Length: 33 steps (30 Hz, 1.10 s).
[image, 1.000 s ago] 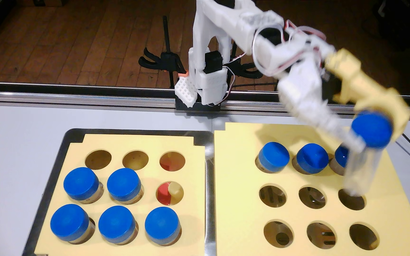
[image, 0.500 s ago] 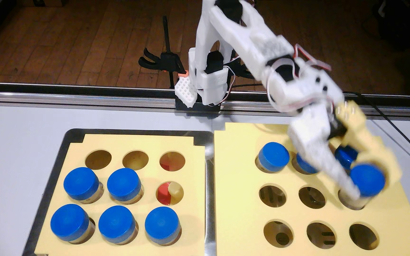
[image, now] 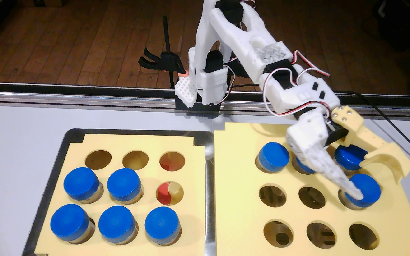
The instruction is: Move the test tubes
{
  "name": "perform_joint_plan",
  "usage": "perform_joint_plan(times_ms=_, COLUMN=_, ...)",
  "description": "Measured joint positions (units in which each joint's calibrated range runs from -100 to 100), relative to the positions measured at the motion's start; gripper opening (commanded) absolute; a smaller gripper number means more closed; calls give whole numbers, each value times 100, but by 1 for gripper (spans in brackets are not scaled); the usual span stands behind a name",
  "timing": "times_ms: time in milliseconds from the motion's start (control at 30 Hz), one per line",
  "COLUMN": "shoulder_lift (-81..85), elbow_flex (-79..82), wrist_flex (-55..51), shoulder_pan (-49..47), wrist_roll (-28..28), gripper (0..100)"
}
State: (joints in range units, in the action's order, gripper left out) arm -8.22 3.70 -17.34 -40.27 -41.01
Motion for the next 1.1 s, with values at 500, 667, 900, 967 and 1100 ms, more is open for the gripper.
perform_joint_plan(times_ms=500, shoulder_lift=1805, elbow_flex=459, wrist_flex=-87, shoulder_pan=2249, wrist_roll=-480, gripper=31)
perform_joint_plan(times_ms=667, shoulder_lift=3644, elbow_flex=2417, wrist_flex=-87, shoulder_pan=3443, wrist_roll=-511, gripper=31)
perform_joint_plan(times_ms=900, shoulder_lift=4729, elbow_flex=4712, wrist_flex=-87, shoulder_pan=4172, wrist_roll=-511, gripper=30)
perform_joint_plan(times_ms=967, shoulder_lift=4661, elbow_flex=4749, wrist_flex=-87, shoulder_pan=4146, wrist_roll=-511, gripper=30)
perform_joint_plan(times_ms=1100, shoulder_lift=4136, elbow_flex=4450, wrist_flex=-87, shoulder_pan=4190, wrist_roll=-511, gripper=30)
